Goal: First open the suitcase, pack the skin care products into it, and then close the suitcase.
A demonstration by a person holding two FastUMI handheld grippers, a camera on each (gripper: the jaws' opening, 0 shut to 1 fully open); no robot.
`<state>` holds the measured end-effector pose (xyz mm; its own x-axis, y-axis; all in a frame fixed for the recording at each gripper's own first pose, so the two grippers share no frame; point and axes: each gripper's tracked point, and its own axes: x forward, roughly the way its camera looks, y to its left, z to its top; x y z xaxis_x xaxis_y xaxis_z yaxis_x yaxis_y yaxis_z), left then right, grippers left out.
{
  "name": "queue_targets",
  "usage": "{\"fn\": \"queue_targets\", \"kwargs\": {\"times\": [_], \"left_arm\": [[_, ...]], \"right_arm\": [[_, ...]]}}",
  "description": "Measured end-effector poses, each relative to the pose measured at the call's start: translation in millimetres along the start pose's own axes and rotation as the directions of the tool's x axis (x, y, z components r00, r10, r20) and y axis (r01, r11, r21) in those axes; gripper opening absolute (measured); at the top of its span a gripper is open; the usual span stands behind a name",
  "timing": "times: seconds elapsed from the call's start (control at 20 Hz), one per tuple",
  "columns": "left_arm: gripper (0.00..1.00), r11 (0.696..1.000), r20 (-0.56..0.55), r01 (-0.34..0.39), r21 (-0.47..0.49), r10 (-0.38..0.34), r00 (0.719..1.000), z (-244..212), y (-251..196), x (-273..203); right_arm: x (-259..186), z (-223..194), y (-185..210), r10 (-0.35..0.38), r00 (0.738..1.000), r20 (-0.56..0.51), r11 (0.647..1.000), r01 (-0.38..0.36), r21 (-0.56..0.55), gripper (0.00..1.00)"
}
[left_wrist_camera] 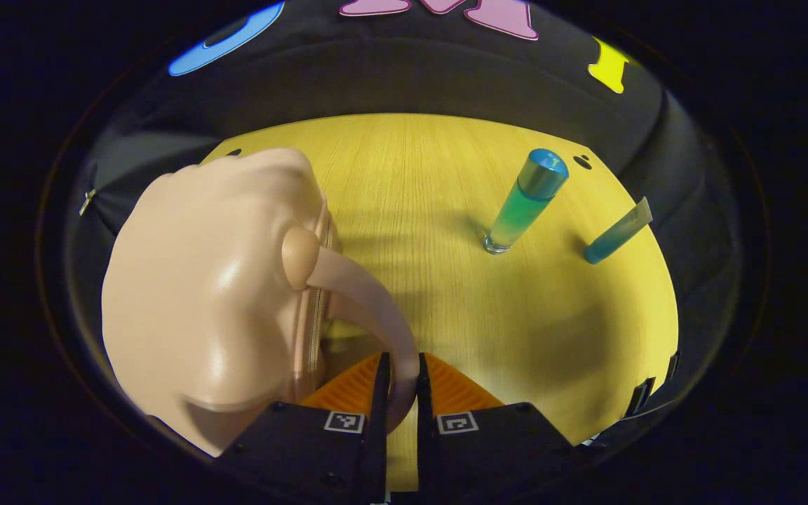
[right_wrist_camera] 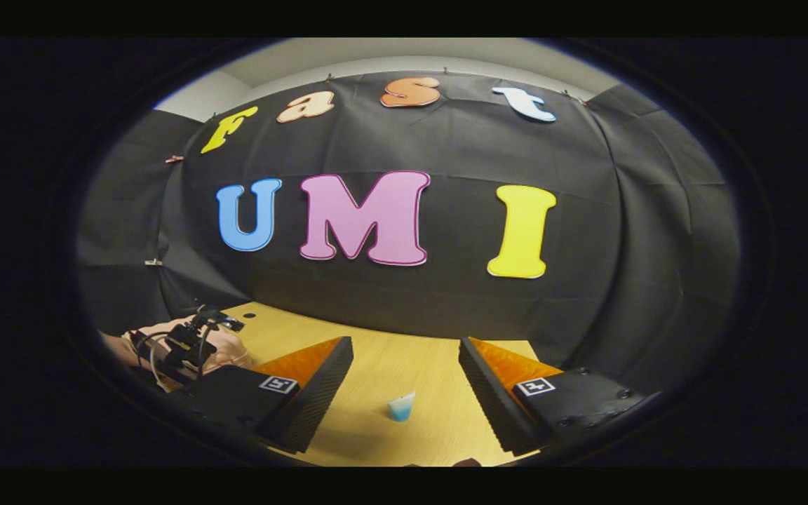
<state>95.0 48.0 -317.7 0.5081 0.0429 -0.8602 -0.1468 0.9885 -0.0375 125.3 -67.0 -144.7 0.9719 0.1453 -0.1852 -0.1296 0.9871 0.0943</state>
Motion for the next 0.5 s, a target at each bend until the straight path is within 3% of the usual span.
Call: {"fn": "queue_targets", "kwargs": {"times": [0.2,0.4,0.5], "left_arm": [[0.15,0.992,0.063,-0.05,0.119,0.042,0.997,26.1,-3.4,-32.5],[0.13,0.999,0.096,0.009,0.048,-0.013,0.995,50.7,6.0,-79.9],[0.13,1.0,0.143,-0.003,0.016,0.001,0.99,69.1,29.9,-116.6]], "right_arm": [[-1.0,-4.3,1.3,0.004,1.0,-0.01,1.0,-0.004,0.002,0.96],[5.4,-2.0,9.3,0.031,1.0,-0.003,0.999,-0.031,0.016,0.96],[10.7,0.4,16.6,0.057,0.998,-0.003,0.998,-0.056,0.033,0.96]]}}
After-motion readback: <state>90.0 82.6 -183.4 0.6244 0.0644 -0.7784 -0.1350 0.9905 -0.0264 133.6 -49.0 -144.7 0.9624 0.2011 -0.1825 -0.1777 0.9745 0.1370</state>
